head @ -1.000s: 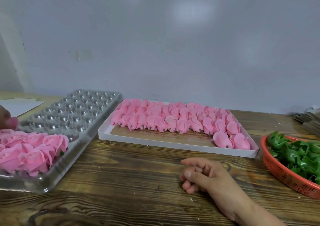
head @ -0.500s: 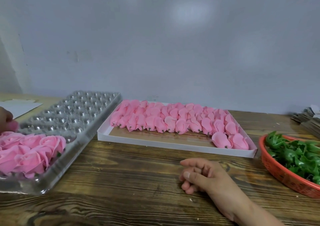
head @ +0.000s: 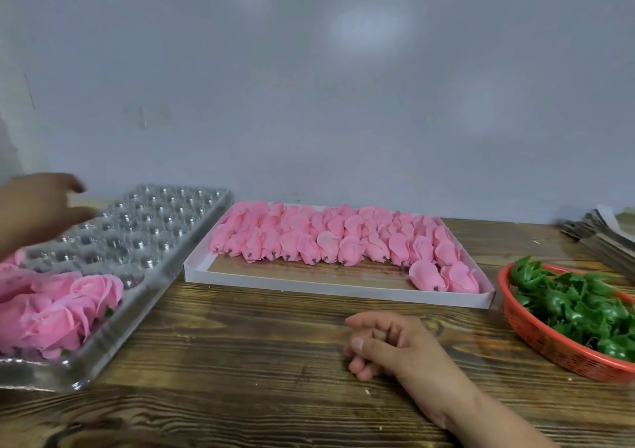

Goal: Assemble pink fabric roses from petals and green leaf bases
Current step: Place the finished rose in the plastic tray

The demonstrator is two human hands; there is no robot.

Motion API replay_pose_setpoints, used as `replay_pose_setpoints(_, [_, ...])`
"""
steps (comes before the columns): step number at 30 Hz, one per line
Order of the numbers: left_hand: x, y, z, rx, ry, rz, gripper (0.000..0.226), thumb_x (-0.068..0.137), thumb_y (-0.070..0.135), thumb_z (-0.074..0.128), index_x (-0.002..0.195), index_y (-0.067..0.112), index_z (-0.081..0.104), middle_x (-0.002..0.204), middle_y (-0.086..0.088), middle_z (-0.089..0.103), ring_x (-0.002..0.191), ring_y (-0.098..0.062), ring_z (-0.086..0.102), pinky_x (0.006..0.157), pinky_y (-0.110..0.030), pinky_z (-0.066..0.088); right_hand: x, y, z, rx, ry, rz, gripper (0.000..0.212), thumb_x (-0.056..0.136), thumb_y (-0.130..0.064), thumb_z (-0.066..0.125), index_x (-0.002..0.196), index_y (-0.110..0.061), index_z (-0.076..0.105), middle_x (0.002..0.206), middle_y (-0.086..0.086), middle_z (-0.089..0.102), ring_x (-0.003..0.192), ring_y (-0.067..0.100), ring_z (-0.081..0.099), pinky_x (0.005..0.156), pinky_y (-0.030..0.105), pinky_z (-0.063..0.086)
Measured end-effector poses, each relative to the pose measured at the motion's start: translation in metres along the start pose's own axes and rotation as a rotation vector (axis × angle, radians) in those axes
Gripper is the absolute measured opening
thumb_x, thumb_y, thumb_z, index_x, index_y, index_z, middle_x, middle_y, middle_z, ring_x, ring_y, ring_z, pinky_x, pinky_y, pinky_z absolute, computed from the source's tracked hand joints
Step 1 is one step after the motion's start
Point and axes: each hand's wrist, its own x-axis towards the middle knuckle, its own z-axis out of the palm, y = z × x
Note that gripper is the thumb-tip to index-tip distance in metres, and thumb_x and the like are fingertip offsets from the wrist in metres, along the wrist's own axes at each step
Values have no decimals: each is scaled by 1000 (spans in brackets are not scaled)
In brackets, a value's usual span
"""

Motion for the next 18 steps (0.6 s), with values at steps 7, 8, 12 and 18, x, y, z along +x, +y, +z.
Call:
replay_pose_setpoints(7, [-128,141,78,-488,-550,170,5,84,28,70,80,26,69,70,-7,71,54,-9,61,58,-28,51,-2,-6,-4,-43,12,15,15,80,15,60,85,2,66,56,10,61,49,17,60,47,23,51])
replay_pose_setpoints(8, [-142,151,93,-516,-598,207,6,85,28,68,80,25,69,71,-8,70,54,-7,58,58,-25,50,-2,-8,-6,-54,47,-1,15,80,16,59,84,2,66,54,8,60,47,16,58,45,22,49])
replay_pose_setpoints(12, [-182,179,133,-592,-715,327,13,89,28,63,77,27,67,63,9,64,56,0,54,62,-25,51,0,-20,-25,-67,277,-55,15,82,11,59,84,-1,67,47,7,57,39,13,49,37,18,39])
replay_pose_setpoints(18, [-201,179,149,-666,-789,284,16,90,28,63,75,31,64,65,9,64,54,4,55,60,-16,47,10,-32,-60,-452,556,-247,22,80,3,66,72,-16,67,49,-8,56,45,5,50,51,19,44])
